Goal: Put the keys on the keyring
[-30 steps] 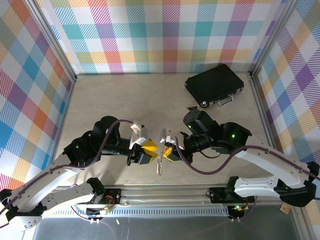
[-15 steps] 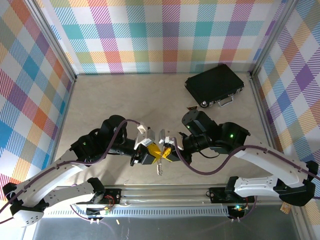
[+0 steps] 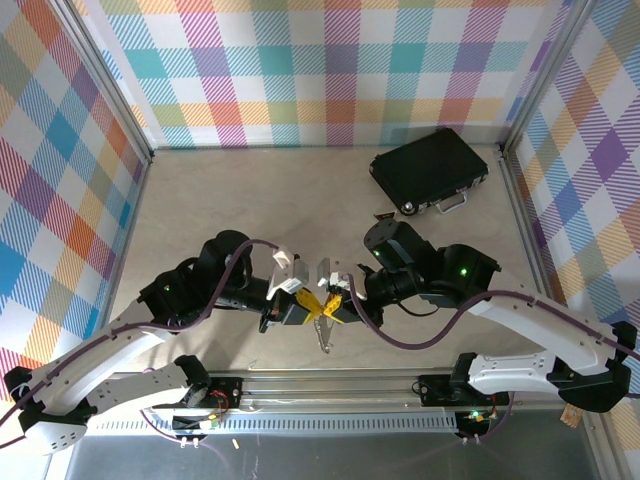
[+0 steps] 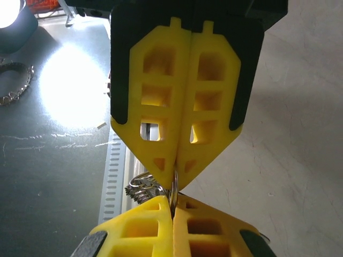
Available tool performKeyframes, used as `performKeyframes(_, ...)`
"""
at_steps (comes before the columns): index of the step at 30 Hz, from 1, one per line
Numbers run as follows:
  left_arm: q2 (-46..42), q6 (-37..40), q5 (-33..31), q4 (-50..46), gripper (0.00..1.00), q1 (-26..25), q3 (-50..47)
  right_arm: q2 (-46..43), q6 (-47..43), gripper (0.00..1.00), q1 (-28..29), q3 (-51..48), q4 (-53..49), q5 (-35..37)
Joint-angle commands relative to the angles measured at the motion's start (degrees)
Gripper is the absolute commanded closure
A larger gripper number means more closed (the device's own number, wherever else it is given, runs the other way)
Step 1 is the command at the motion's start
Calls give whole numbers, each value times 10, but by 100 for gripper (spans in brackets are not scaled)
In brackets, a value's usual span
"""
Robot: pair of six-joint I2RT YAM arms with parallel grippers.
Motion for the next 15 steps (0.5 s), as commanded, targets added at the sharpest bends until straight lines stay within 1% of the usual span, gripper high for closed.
performKeyframes(1,-30,-41,18,97,100,-5,-19,-21,20,93,9,-21,64,2)
performKeyframes(2,-38,-52,18,111,100,-5,-29,-32,30,88,8,-32,82,6)
performKeyframes(4,-51,-71,18,170,100,-5,-46,-56,48,81,8,-57,121,10)
performKeyframes(7,-66,-86,11,214,100,-6,-67,-90,78,75,8,-94,185,9)
performKeyframes(8,-73,-92,8,240,100,-6,-76,-100,89,72,8,-107,210,7)
performKeyframes(11,-88,-115,6,308,100,-6,-107,-124,125,68,9,-139,264,10)
performKeyframes(15,-95,-146,10,384,100,-6,-137,-150,151,62,8,-171,316,11)
